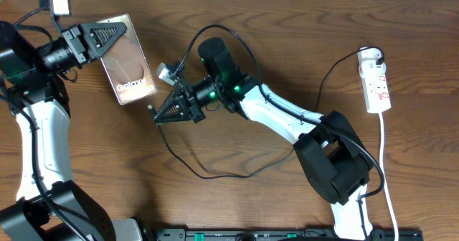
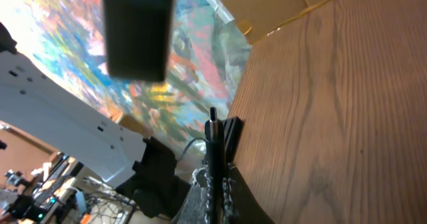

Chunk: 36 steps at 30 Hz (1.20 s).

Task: Plug charger to phone and switch on socket
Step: 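Push the plug into the phone's port held by the left gripper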

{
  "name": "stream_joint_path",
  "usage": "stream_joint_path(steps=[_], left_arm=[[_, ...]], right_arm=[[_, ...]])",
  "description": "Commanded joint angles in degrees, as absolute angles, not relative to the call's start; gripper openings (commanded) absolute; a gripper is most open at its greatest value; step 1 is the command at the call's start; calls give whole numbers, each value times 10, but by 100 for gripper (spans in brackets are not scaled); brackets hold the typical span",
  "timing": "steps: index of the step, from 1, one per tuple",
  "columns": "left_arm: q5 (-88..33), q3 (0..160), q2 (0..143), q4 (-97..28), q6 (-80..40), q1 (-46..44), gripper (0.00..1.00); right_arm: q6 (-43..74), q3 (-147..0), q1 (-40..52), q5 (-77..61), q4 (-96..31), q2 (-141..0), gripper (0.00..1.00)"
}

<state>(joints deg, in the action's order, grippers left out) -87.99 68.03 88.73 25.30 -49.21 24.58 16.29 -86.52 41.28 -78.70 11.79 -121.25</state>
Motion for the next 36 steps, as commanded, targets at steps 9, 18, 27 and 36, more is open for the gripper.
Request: stream_joint_path(steps=[9, 18, 27, 36], left_arm=[[-874, 683, 881, 256, -456, 244, 7], [-874, 683, 881, 231, -444, 242, 7], [-874, 683, 881, 215, -431, 234, 7], [-874, 683, 881, 215, -428, 234, 7]], right_arm=[[248, -873, 414, -805, 192, -1212, 1], [262, -873, 417, -804, 216, -1212, 1], [286, -873, 417, -789, 231, -1212, 1], [298, -873, 417, -769, 232, -1212, 1]])
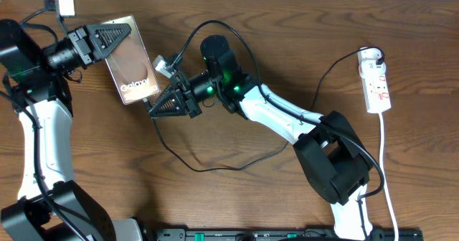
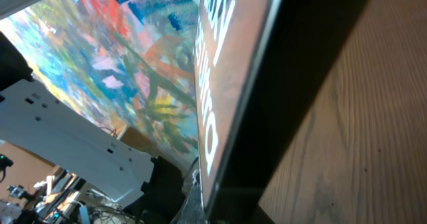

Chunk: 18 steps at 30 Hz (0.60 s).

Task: Plug charger to phone and switch on socket
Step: 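Push the plug into the phone's port held by the left gripper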

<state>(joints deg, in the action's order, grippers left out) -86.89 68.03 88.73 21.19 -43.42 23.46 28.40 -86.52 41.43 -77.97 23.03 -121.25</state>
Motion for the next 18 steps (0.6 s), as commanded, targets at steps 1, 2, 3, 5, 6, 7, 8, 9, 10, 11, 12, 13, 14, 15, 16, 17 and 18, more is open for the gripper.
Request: stream_joint_path(steps=[1, 2, 3, 5, 6, 7, 8, 9, 10, 11, 12, 13, 14, 15, 16, 17, 18], left_arm=[[-875, 683, 881, 215, -422, 234, 8], [-875, 683, 881, 215, -420, 234, 7], [-875, 683, 881, 215, -420, 234, 7], [-875, 683, 881, 209, -420, 234, 7], [-875, 683, 881, 204, -420, 234, 7], [-874, 683, 881, 199, -420, 234, 8], [-874, 683, 881, 195, -415, 234, 7], [-875, 683, 881, 191, -408, 234, 7], [-874, 683, 881, 189, -404, 234, 7], [-874, 683, 881, 189, -402, 234, 7], [-874, 683, 881, 189, -401, 234, 7], [-874, 683, 881, 189, -401, 234, 8], [-874, 683, 881, 189, -401, 234, 7], [-874, 683, 881, 189, -401, 234, 7], [-874, 683, 881, 189, -401, 234, 7], [-874, 683, 881, 189, -401, 234, 7], [-874, 683, 881, 189, -401, 234, 7]], right_arm=[[301, -873, 417, -766, 232, -1212, 1], [302, -873, 417, -762, 232, -1212, 1], [302, -873, 417, -759, 232, -1212, 1], [304, -873, 417, -753, 232, -1212, 1], [304, -873, 417, -752, 232, -1212, 1], [304, -873, 417, -751, 232, -1212, 1], [304, -873, 417, -751, 232, -1212, 1], [304, -873, 417, -751, 232, -1212, 1], [304, -873, 417, -752, 232, -1212, 1], [305, -873, 417, -751, 232, -1212, 1], [305, -873, 417, -752, 232, -1212, 1], [309, -873, 417, -751, 232, -1212, 1], [309, -873, 417, -751, 232, -1212, 1], [309, -873, 417, -751, 232, -1212, 1], [308, -873, 417, -751, 232, -1212, 1], [308, -873, 417, -751, 232, -1212, 1], [309, -873, 417, -751, 232, -1212, 1]])
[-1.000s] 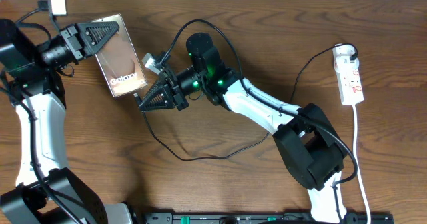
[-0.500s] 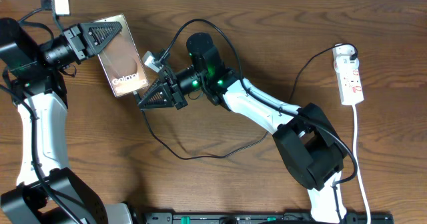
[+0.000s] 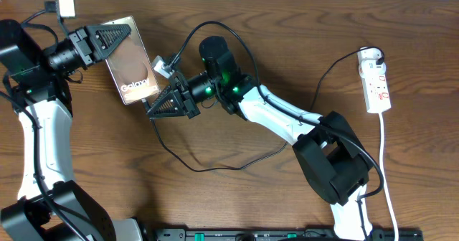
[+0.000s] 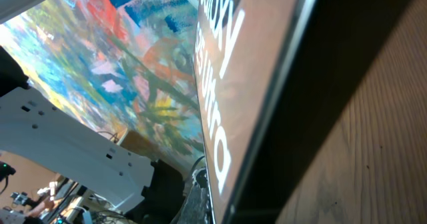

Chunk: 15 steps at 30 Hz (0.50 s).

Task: Plug charger to phone and switch on socket
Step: 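Push the plug into the phone's port held by the left gripper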

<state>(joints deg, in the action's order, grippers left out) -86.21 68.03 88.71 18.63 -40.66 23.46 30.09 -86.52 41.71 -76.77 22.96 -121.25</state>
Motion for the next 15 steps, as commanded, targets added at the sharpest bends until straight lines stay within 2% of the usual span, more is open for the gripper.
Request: stream_joint_path(steps=[1, 15], left_arm=[[-874, 683, 881, 189, -401, 234, 7], [-880, 683, 881, 189, -396, 234, 8]], right_arm=[[309, -873, 417, -751, 232, -1212, 1], [319, -873, 417, -735, 237, -1212, 1]])
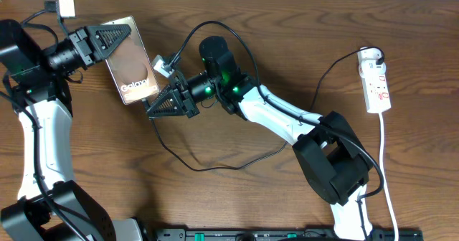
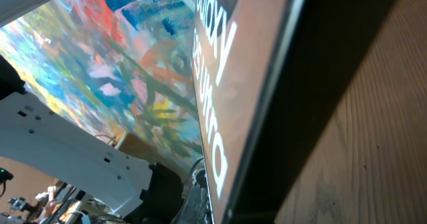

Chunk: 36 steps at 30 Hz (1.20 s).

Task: Plug charger to phone and switch on socket
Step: 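Push the plug into the phone's port held by the left gripper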

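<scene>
The phone (image 1: 129, 60) with a copper "Galaxy" screen is tilted up off the table at the upper left, and my left gripper (image 1: 120, 34) is shut on its upper left edge. My right gripper (image 1: 153, 110) is shut on the charger plug, pressed against the phone's bottom edge. In the right wrist view the phone (image 2: 227, 84) fills the frame edge-on, hiding the plug tip; only a sliver of my right gripper (image 2: 202, 207) shows. The black charger cable (image 1: 215, 166) loops across the table to the white socket strip (image 1: 376, 79) at the right.
The socket strip's white lead (image 1: 386, 169) runs down the right side to the front edge. The right arm (image 1: 287, 119) stretches diagonally across the table's middle. A black rail (image 1: 287, 234) lies along the front edge.
Almost nothing has changed. The phone's edge has shifted very slightly in the right wrist view, and both arms are in the same places.
At first my right gripper held the plug a little below and right of the phone, with the tip showing between its fingers. Then it was at the phone's bottom edge, the phone a bit higher in my left gripper. It has stayed pressed there since.
</scene>
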{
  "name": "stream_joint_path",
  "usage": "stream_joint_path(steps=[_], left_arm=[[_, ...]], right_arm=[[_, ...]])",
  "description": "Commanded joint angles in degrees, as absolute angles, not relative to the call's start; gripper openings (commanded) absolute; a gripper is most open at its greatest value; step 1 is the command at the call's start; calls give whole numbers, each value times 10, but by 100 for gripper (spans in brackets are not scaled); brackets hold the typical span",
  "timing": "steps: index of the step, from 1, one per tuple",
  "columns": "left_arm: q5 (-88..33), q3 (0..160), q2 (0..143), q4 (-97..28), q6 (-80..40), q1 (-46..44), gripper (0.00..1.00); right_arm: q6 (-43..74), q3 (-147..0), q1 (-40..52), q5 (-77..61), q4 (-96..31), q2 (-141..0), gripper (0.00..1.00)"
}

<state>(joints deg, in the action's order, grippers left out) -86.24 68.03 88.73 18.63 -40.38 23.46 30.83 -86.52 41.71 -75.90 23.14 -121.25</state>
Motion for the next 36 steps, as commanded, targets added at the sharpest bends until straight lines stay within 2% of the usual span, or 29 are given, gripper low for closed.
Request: stream_joint_path(steps=[1, 36], left_arm=[[-881, 683, 881, 189, -392, 234, 8], [-900, 683, 881, 189, -356, 234, 8]], right_arm=[[320, -873, 417, -732, 236, -1212, 1], [362, -873, 416, -701, 296, -1212, 1]])
